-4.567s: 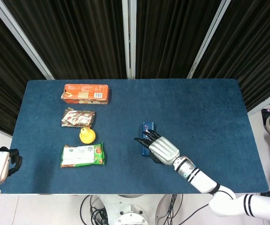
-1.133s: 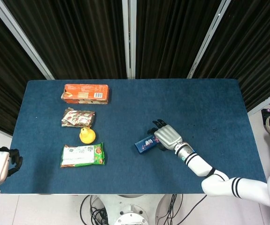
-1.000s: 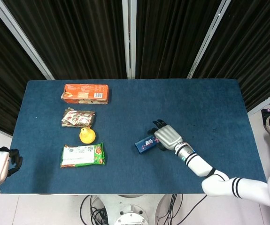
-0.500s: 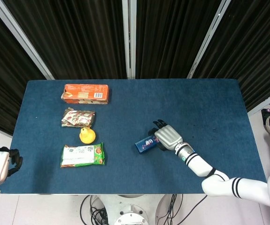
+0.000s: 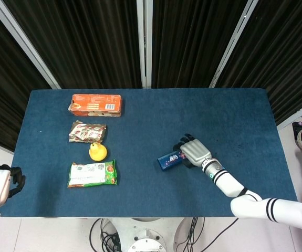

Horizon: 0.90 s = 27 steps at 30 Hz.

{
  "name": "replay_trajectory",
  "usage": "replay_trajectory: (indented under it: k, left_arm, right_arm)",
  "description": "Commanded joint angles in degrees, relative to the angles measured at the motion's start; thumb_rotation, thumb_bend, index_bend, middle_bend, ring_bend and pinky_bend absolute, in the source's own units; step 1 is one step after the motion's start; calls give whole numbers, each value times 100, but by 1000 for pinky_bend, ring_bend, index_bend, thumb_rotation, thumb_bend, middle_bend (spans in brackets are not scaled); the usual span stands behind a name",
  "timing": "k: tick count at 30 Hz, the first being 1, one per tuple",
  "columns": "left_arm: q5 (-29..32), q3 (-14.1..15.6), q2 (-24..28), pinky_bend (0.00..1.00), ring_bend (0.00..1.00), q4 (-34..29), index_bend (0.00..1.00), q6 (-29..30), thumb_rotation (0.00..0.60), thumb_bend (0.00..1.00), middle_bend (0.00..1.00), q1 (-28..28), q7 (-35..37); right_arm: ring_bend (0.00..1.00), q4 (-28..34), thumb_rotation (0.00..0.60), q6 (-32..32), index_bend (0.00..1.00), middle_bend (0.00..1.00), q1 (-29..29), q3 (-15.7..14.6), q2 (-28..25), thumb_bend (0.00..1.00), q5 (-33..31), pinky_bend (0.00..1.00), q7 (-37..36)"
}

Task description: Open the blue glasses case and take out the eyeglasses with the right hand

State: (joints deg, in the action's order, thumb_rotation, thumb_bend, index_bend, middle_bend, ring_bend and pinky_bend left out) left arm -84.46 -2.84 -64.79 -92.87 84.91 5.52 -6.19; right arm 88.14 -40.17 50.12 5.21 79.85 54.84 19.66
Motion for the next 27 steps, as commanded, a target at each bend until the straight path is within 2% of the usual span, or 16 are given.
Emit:
replay_trajectory:
  k: [1, 8, 14, 19, 23, 27]
  left_arm:
    - [-1, 1, 3, 478, 526, 1, 711, -2, 600, 411, 712, 1, 10]
    - [-2, 3, 9, 477, 526, 1, 711, -9, 600, 411, 712, 3, 29]
    - [0, 3, 8, 476, 526, -1, 711, -10, 600, 411, 712, 4, 19]
    - [8, 0, 5, 476, 526, 0, 711, -6, 600, 411, 712, 1, 19]
    - [8, -1, 8, 476, 526, 3, 711, -9, 600, 411, 712, 2, 43]
    - [0, 2, 14, 476, 526, 7, 711, -11, 600, 411, 712, 2, 68]
  right_arm:
    - [124, 60, 600, 62, 345, 383, 126, 18, -82, 783, -308, 0, 120]
    - [18, -126, 600, -18, 123, 257, 318, 64, 108, 552, -596, 0, 266]
    - [0, -568, 600, -58, 24, 177, 579, 202, 420, 459, -1002, 0, 411]
    - [0, -1014, 600, -378, 0, 96, 768, 407, 773, 359, -1313, 0, 576]
    - [0, -663, 600, -668, 0, 78, 652, 458, 648, 327, -958, 0, 431]
    - [0, 123, 600, -905, 0, 116, 243, 167, 104, 293, -62, 0, 106]
